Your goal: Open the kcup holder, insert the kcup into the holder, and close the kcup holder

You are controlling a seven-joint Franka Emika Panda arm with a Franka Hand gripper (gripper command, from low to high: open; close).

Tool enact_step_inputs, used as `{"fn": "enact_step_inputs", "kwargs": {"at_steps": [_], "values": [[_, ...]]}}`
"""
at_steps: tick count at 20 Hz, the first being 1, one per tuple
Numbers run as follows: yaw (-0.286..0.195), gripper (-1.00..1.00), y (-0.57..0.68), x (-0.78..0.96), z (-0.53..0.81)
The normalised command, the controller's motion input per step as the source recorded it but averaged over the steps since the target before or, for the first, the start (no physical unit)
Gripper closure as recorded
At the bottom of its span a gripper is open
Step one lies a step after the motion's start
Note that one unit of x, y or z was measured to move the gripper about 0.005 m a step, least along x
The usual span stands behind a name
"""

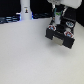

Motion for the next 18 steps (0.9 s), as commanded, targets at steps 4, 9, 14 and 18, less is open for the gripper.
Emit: {"fn": "enact_step_inputs", "kwargs": {"at_steps": [4,9,14,18], "values": [[-0.023,1.00,0.10,0.49,0.07],[-0.006,1.00,-0.01,0.10,-0.11],[0.020,1.00,0.03,0.02,-0.27],[-0.005,1.00,0.09,0.14,-0.01]]}}
